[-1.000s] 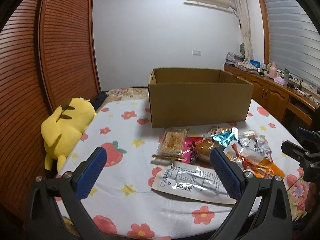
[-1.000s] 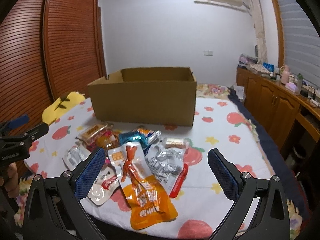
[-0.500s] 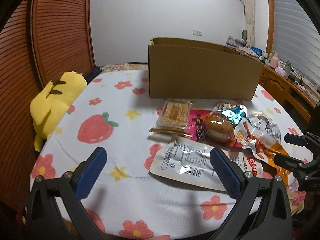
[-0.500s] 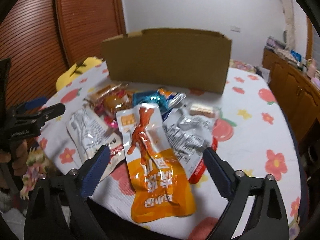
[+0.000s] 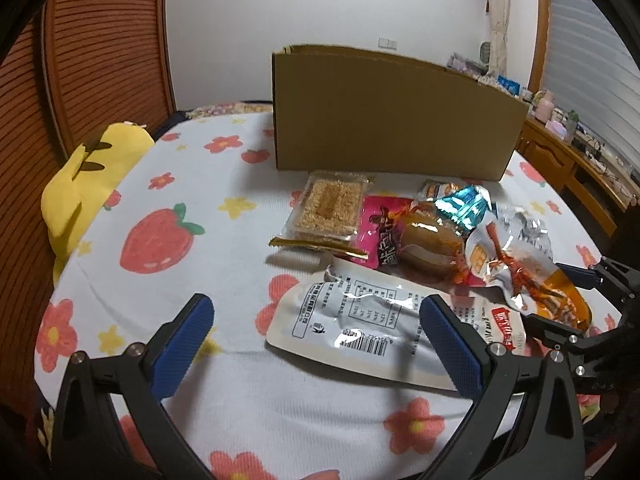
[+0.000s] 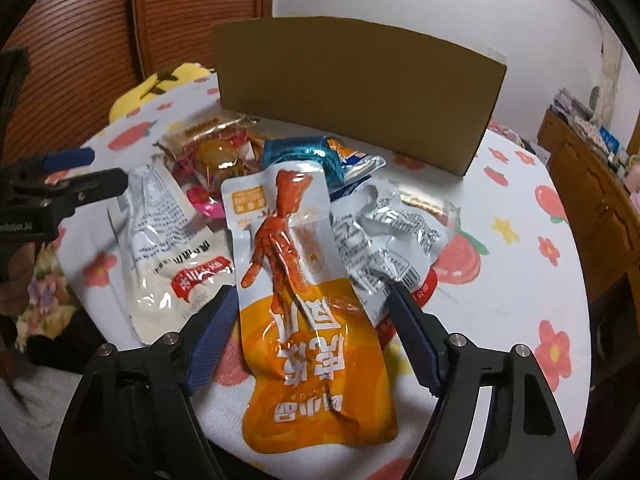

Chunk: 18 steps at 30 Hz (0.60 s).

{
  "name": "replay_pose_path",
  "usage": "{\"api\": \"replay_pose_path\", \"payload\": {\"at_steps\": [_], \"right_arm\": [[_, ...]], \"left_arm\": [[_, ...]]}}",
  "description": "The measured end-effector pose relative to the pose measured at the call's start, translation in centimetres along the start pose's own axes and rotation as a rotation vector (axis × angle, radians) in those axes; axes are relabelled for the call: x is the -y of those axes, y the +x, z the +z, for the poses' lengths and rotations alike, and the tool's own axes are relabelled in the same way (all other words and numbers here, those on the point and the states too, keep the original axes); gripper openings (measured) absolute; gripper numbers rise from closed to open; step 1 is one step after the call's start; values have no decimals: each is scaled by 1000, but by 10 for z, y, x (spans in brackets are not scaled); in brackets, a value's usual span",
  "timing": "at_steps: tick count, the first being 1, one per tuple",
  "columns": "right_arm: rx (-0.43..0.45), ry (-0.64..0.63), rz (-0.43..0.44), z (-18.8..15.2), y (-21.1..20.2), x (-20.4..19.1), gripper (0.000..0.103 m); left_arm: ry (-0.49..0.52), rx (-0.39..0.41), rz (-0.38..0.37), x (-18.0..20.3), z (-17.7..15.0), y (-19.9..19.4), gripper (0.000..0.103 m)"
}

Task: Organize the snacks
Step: 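Lower both tools to the snacks, left onto white pack, right onto orange pouch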

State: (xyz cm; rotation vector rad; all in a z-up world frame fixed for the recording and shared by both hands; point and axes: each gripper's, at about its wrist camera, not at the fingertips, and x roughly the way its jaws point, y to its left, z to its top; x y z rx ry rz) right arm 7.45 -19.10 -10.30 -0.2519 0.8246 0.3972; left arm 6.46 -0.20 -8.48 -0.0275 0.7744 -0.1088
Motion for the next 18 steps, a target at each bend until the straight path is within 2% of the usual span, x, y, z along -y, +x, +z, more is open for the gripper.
{"api": "replay_pose_path", "payload": {"at_steps": [4,8,14,18], "right_arm": [[1,10,5,-1,1,0,79],[7,13,4,-2,1,1,79],[10,19,2,-3,1,1,79],[12,21,2,-2,1,1,79]], "left_arm": [[-9,-14,-18,3,1,0,103],[15,-15,-4,12,3,0,103],[78,-30,79,16,8,10,103],[87,-51,112,4,7,11,103]]}}
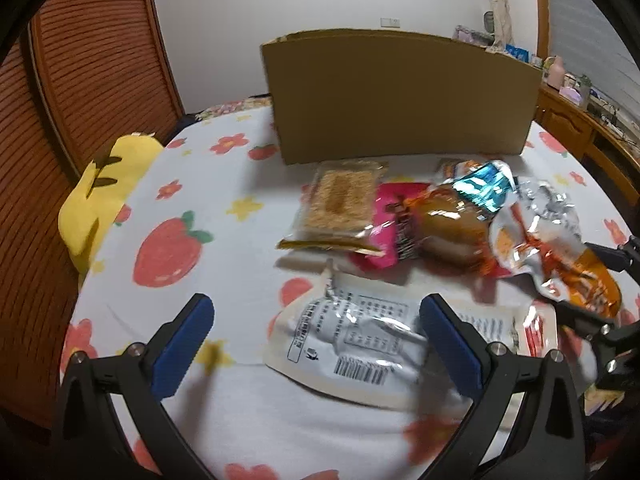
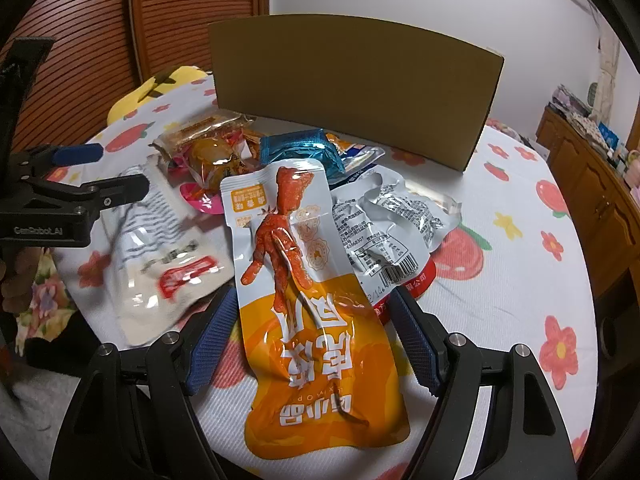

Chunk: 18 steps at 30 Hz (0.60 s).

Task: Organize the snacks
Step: 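Lower both tools to the snacks, left onto white pack, right onto orange pouch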

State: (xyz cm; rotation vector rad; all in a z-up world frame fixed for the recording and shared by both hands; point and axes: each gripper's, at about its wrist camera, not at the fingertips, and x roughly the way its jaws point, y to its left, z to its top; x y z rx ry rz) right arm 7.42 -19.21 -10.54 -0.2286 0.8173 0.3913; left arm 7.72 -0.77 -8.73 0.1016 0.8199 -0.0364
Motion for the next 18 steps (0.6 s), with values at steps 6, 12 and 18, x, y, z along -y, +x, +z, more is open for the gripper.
{"api": "replay_pose_path", "payload": {"at_steps": [6,12,18], "right_arm": [[5,7,-2,0,0,0,79],[6,7,-2,-1,0,0,79],[2,7,-7,-1,0,0,79]], "left_arm": [[-123,13,-43,-39,0,-11,102],[-170,2,-144,-42,-13,-38,101],[-168,-63,-229,-19,-22,-39,90]]}}
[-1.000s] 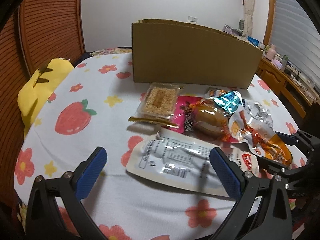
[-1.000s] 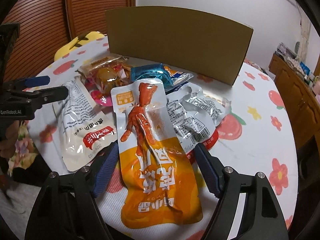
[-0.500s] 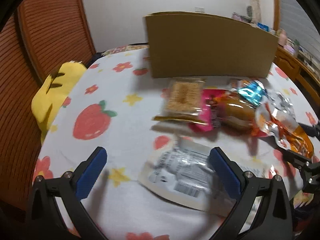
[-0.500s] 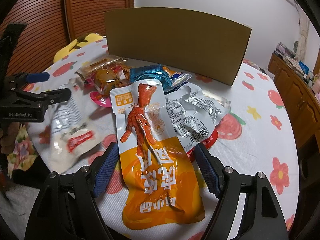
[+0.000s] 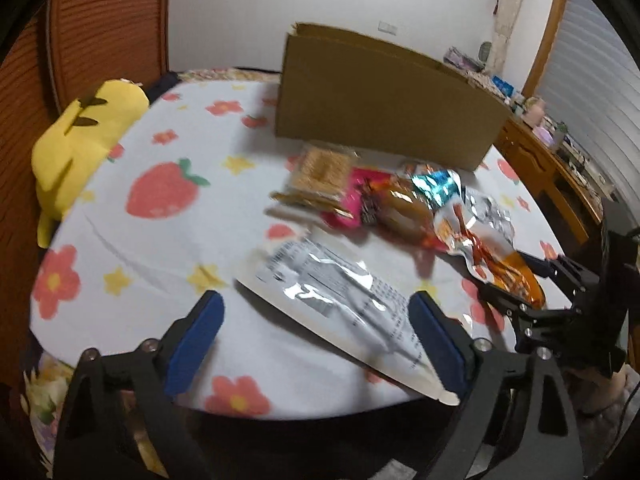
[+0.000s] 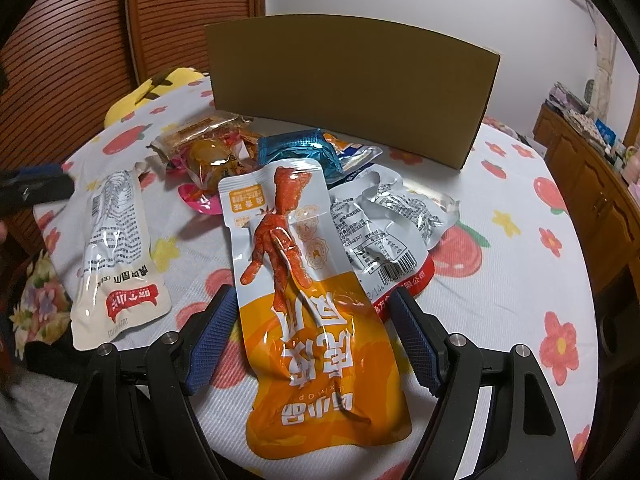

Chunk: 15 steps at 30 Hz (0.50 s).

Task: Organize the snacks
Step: 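Lower both tools to the snacks, left onto white pack, right onto orange pouch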

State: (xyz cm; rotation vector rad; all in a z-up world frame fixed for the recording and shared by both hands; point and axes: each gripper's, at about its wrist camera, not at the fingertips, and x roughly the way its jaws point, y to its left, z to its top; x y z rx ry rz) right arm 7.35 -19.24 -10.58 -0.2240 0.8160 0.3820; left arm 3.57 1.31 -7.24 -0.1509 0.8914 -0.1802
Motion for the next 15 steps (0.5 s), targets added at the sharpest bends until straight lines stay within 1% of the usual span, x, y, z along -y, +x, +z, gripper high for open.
{"api": "replay_pose_path", "payload": {"at_steps": [2,3,6,8,12,13,15], "right_arm": [[-1,-4,2,0,0,0,78],[0,-7,4,0,0,-1,76],[2,-13,3,0,-1,-1,76],[4,-11,3,0,-1,-2,76],[2,-12,4,0,-1,-2,76],[2,-12,4,-1,-2,-2,76],[3,-13,3,-1,-2,-2,76]], "left_arm": [[-18,-24,-16,2,1,7,87],[-37,-39,-29,1,2,11,87],[-92,-83,-56,-1,2,24,87],[-75,-69,-29,4,5,28,87],[-70,-64,-15,6,15,39,85],[-62,-60,-6,7,18,41,80],[-41,-50,21,8,23,46,74]]}}
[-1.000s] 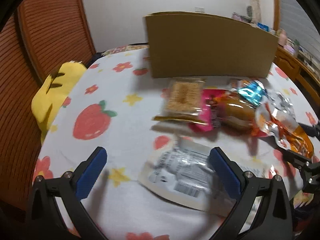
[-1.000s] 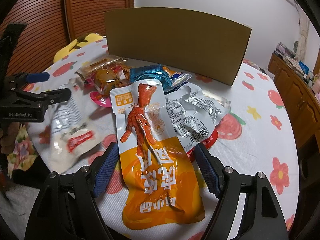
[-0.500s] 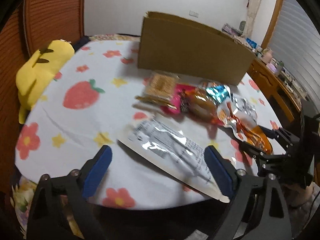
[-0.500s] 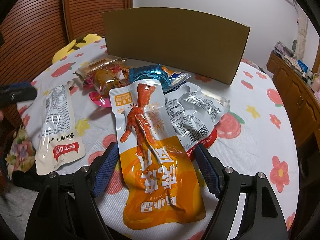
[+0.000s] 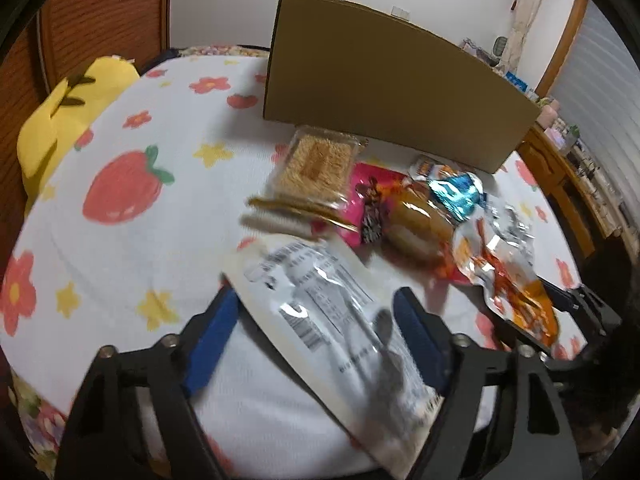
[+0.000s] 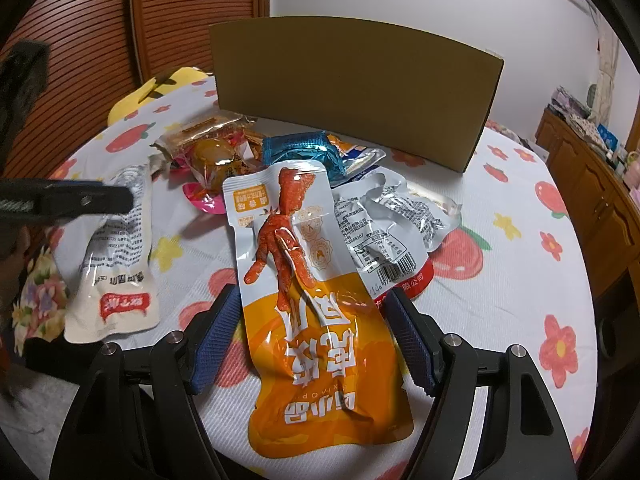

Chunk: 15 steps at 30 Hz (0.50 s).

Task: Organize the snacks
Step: 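Lower both tools to the snacks, left onto white pack, right onto orange pouch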

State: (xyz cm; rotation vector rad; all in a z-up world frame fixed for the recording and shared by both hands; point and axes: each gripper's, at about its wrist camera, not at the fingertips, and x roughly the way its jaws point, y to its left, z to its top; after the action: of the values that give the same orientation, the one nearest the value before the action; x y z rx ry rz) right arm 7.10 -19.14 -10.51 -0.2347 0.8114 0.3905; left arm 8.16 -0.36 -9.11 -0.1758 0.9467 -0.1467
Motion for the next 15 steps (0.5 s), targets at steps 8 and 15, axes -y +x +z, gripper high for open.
{"api": "replay_pose_path", "payload": {"at_steps": [8,15], "right_arm": [[-3,-38,1,3,-1,-5,68],[-26,-73,51,7,-1,-9,58]], "left_arm": [[40,37,40,-1,4,6,63],[100,31,59,9,8,14,79]]}}
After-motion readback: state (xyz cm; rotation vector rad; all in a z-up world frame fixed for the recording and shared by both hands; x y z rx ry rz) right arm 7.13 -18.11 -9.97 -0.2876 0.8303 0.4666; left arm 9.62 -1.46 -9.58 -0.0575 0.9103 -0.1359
